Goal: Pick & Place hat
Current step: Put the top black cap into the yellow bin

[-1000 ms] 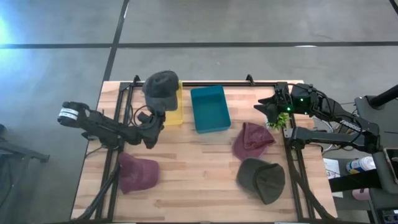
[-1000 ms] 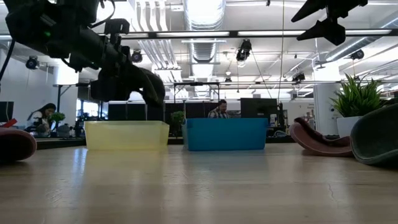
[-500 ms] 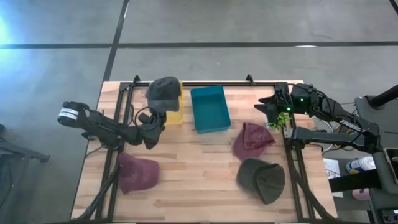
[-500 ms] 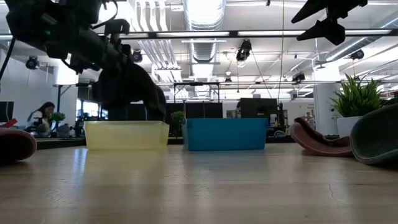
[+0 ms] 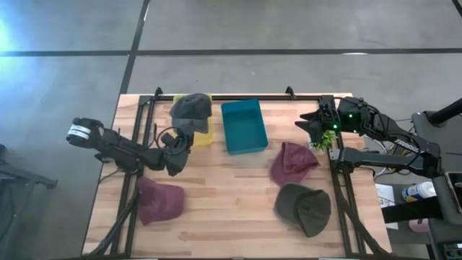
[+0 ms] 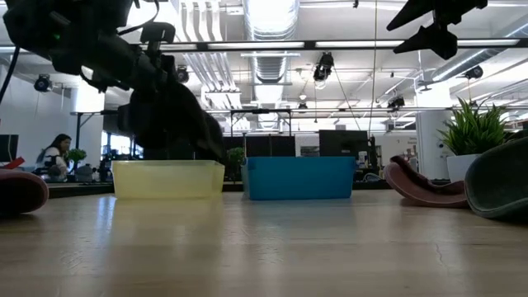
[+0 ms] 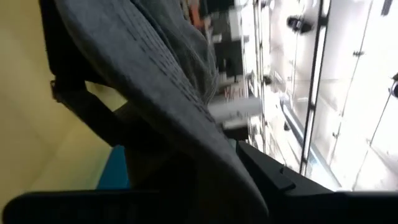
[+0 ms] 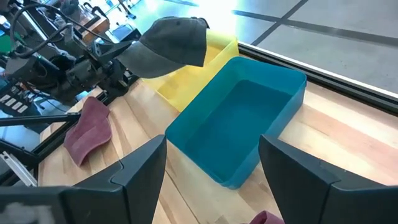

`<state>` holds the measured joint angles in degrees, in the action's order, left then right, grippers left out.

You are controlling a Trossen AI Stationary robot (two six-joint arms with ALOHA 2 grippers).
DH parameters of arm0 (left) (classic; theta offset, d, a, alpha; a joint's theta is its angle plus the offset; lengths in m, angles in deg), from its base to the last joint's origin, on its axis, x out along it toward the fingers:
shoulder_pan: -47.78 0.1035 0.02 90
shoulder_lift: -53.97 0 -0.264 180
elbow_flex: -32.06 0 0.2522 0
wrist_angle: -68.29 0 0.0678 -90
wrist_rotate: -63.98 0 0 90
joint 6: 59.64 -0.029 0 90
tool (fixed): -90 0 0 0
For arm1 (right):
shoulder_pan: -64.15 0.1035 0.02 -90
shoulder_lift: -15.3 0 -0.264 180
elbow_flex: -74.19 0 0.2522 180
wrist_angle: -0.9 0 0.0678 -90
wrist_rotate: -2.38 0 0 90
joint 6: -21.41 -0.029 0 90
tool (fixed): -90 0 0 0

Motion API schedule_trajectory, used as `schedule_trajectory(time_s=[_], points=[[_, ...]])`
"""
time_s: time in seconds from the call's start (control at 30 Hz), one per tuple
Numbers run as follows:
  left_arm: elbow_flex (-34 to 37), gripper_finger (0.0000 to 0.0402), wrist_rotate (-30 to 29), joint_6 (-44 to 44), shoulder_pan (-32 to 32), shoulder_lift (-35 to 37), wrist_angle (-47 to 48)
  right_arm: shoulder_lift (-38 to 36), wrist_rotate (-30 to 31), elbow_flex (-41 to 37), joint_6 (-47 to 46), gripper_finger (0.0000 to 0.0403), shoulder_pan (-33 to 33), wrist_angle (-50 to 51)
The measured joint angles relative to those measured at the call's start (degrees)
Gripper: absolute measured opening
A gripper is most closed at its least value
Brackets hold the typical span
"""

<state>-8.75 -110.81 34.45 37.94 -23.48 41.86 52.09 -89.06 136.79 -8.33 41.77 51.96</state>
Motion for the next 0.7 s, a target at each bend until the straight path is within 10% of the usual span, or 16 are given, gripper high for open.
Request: schedule_trajectory(time_s=[0.7], points=[[0.1, 0.0066, -4.4, -5.9, -3.1, 0.0, 2.5, 0.0, -0.1, 0.0, 0.4, 0.0249, 0.0, -0.1]])
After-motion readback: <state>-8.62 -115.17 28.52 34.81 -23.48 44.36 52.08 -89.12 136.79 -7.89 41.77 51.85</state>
